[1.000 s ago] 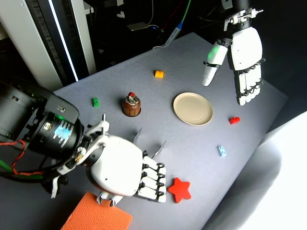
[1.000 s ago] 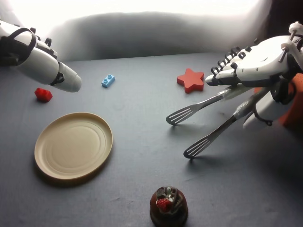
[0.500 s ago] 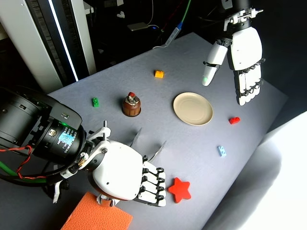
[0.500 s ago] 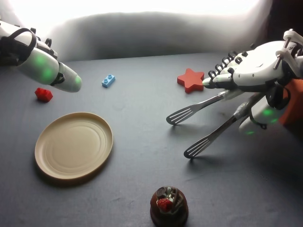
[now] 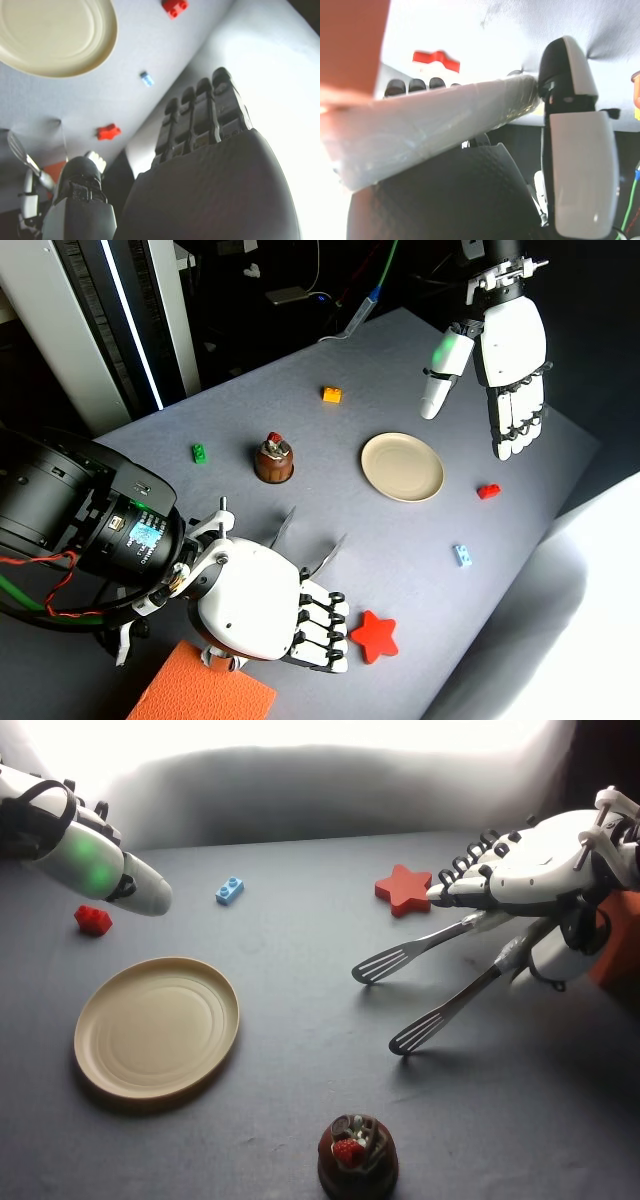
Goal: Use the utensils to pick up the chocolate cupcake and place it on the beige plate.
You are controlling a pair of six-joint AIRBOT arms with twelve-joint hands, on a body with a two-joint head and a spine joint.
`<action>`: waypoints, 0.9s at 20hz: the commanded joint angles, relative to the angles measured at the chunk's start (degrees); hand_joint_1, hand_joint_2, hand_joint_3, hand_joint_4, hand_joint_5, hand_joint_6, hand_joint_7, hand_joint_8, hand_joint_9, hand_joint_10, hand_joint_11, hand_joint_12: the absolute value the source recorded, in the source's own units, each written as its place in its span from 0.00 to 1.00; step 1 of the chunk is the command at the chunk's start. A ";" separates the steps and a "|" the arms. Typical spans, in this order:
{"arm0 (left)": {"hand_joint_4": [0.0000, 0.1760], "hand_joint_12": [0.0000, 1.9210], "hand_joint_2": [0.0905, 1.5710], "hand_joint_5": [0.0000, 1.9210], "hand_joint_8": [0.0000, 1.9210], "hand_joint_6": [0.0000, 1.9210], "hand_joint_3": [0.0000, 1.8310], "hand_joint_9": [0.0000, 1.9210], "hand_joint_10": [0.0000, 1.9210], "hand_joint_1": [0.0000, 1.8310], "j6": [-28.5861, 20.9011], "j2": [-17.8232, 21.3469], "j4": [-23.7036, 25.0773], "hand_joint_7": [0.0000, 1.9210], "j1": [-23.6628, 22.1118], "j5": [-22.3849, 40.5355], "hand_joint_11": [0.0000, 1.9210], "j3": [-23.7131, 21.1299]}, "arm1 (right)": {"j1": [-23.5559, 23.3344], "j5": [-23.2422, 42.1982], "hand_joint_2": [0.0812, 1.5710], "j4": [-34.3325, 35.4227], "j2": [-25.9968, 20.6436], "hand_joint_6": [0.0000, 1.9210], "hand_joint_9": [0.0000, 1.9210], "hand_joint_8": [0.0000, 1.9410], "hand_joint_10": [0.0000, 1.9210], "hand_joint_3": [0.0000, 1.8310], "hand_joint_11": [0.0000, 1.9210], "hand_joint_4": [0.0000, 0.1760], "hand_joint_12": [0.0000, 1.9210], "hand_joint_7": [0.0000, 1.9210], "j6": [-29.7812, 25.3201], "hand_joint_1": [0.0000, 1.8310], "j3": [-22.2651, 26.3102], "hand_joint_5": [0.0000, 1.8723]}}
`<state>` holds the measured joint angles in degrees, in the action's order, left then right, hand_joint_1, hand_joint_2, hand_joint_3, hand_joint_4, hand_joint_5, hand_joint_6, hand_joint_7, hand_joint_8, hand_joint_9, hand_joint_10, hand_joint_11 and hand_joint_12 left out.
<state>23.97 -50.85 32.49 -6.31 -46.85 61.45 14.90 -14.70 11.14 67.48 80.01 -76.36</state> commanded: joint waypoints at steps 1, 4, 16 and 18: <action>0.00 0.00 0.67 0.00 0.00 0.00 0.00 0.00 0.00 0.00 -0.03 0.40 2.57 0.00 -0.76 2.66 0.00 -0.03 | -0.33 2.87 0.67 -0.07 -0.31 0.00 0.00 0.00 0.00 0.01 0.00 0.00 0.00 0.00 0.12 0.39 -0.17 0.00; 0.00 0.00 0.67 0.00 0.00 0.00 0.00 0.00 0.00 0.00 0.02 0.43 2.55 0.00 -0.72 2.41 0.00 -0.13 | -0.30 2.83 0.67 -0.07 -0.32 0.00 0.00 0.00 0.00 0.01 0.01 0.00 0.01 0.00 0.11 0.41 -0.17 0.00; 0.00 0.00 0.68 0.00 0.00 0.00 0.00 0.00 0.00 0.00 0.27 0.44 2.59 0.00 -0.72 2.42 0.00 -0.29 | -0.36 4.44 0.69 -0.08 -0.38 0.00 0.09 0.00 0.00 0.00 0.00 0.00 0.28 0.09 0.41 0.42 -0.17 0.08; 0.00 0.00 0.68 0.00 0.00 0.00 0.00 0.00 0.00 0.00 0.33 0.44 2.57 0.00 -0.75 2.65 0.00 -0.17 | -0.51 4.55 0.68 -0.08 -0.39 0.00 0.10 0.00 0.00 0.00 0.00 0.00 0.30 0.09 0.42 0.43 -0.17 0.09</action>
<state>24.03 -50.85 32.49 -6.33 -47.05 61.28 14.87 -13.96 11.33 67.48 79.99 -76.34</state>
